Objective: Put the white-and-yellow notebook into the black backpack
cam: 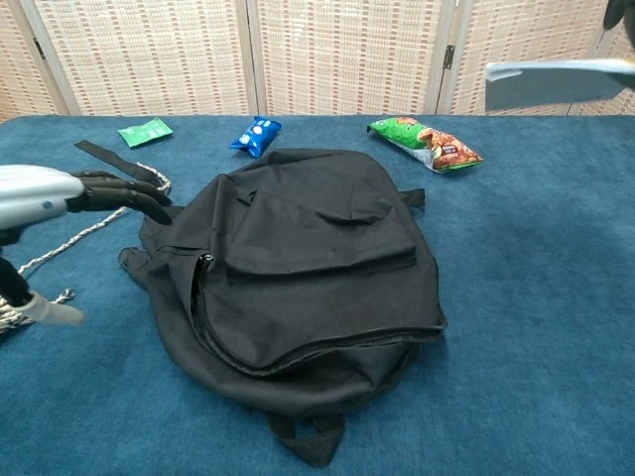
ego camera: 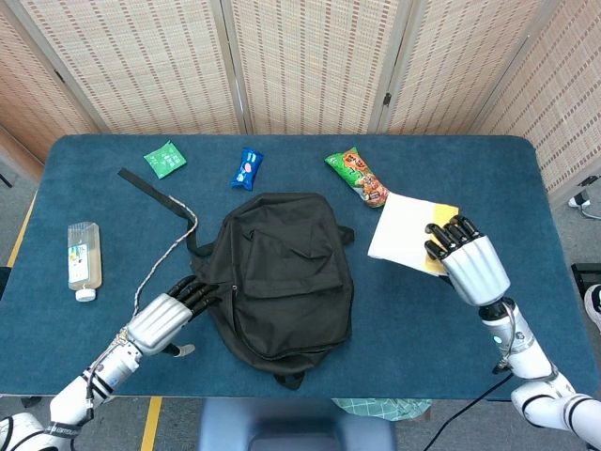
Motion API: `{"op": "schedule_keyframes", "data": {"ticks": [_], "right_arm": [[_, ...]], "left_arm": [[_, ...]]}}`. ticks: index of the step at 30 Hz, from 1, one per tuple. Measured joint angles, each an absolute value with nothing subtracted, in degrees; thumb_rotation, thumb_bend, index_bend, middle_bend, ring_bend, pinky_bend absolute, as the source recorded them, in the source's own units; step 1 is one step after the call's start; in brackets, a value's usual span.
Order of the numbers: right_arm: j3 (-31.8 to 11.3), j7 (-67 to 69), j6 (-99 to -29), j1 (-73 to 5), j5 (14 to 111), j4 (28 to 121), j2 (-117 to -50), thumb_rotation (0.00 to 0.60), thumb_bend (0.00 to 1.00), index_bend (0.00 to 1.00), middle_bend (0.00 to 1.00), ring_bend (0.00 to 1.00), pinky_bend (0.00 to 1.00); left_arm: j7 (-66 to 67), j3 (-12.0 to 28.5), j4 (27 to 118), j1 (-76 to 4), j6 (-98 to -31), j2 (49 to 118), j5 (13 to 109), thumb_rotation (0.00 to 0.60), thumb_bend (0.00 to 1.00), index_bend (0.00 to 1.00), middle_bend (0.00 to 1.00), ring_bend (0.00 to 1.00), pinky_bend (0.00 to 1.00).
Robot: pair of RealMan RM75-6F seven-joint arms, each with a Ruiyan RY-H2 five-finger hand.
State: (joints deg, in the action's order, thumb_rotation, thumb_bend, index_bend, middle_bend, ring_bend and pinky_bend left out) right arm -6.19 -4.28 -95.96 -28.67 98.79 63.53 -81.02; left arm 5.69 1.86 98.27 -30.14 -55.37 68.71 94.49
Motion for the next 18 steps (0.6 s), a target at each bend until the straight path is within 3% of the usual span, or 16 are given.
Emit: {"op": "schedule_keyframes", "data": {"ticks": [8, 18], "right_arm": [[-7.2, -7.6, -96.1, -27.7, 99.0, 69.4, -76.4, 0.6, 0.45, 0.74, 0.47, 0.53, 0.4], [-7.3, -8.2, -95.2, -26.8, 98.9, 70.6, -75.7, 0.6, 0.45, 0.74, 0.47, 0.53, 0.4]], "left_arm": [[7.7, 2.9, 97.3, -34.4, -50.8, 74.7, 91.5, 0.6, 0.21, 0.22, 0.11, 0.12, 0.03], [12.9, 3.0, 96.1, -38.1, -45.5, 81.2, 85.3, 0.6, 0.21, 0.22, 0.11, 0.12, 0.02]]}}
